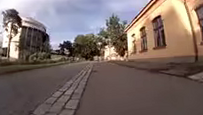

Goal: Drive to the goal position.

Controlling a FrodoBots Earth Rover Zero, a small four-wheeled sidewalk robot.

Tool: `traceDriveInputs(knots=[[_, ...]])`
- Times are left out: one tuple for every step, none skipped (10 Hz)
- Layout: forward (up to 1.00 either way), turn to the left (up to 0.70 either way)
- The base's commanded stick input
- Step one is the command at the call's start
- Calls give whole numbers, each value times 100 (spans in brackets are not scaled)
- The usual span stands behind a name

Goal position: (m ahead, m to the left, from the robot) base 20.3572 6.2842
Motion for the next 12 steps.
traceDriveInputs(knots=[[45, 0], [45, 0], [45, 0], [45, 0], [45, 0], [45, 0], [45, 0], [45, 0], [45, 0], [45, 0], [45, 0], [45, 0]])
